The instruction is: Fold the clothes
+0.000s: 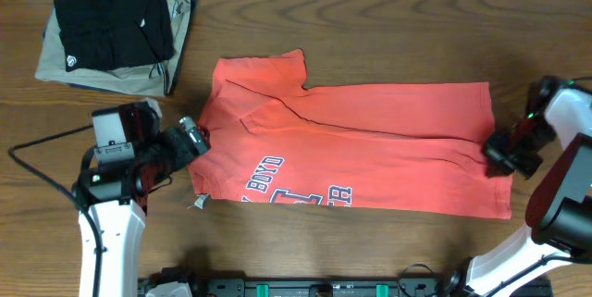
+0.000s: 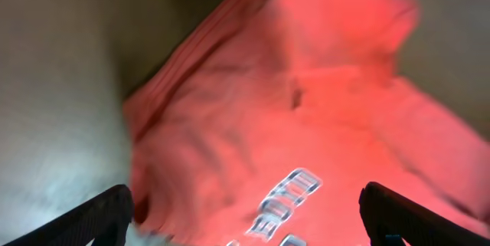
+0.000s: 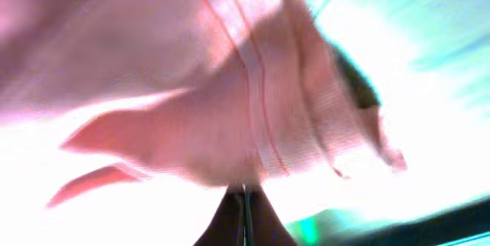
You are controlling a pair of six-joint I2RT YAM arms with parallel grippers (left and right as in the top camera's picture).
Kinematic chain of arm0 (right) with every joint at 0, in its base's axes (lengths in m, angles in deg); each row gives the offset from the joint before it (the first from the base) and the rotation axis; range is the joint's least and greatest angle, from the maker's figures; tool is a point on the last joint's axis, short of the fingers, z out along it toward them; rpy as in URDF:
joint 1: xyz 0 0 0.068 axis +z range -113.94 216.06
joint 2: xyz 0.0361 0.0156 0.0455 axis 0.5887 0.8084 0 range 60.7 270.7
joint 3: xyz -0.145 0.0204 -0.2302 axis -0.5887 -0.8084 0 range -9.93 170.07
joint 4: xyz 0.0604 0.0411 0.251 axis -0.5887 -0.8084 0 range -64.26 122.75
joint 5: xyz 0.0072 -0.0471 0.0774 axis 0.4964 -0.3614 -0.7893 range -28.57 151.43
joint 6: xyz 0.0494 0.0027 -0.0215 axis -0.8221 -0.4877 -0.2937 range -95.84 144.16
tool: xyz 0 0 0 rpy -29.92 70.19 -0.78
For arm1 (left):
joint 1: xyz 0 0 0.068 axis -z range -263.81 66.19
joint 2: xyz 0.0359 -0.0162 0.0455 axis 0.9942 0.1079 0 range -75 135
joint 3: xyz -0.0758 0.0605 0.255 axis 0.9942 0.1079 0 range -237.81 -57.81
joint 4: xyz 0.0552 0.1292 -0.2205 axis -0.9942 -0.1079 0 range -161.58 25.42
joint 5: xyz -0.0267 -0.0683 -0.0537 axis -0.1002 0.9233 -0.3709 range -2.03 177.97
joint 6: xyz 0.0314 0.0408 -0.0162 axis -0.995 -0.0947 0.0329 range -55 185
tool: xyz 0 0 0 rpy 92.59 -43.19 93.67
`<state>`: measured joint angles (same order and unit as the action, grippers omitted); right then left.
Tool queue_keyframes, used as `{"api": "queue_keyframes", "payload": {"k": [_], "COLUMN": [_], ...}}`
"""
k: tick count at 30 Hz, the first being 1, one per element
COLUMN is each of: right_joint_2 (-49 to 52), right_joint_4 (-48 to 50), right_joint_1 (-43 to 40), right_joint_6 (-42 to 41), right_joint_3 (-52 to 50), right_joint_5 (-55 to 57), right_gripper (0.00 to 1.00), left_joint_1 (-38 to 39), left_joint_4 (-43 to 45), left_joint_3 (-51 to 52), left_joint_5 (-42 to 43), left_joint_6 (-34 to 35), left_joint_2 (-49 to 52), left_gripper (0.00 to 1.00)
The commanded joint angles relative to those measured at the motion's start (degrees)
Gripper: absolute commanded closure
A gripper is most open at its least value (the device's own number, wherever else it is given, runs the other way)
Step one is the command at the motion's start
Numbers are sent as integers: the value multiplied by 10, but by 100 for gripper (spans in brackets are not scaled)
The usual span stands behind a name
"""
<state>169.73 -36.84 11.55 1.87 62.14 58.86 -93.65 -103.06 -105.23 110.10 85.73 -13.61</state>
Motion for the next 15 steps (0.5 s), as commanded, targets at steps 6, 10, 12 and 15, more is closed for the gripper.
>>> {"api": "queue_keyframes", "payload": {"k": [6,10,12,15], "right_joint_2": [-1,0,-1,-1], "right_joint_4": [-90,-95,-93,-81], "right_joint_1": [29,69,90,118], "right_joint_6": [89,104,103,101], "right_joint_3": [109,108,108,108], "right_joint_5": [-62,-65,-65,-64], "right_gripper": [71,1,1,1], "left_joint_1": [49,74,74,74], "left_joint_4": [113,109,92,56], "left_joint_3": [-138,-253,-313,-406], "left_joint_5": [23,-24,-21,-1], "left_joint_6": [-50,-96,-108,-151], "left_joint_2": [88,223,297,407], "left_gripper": [2,2,2,2]}}
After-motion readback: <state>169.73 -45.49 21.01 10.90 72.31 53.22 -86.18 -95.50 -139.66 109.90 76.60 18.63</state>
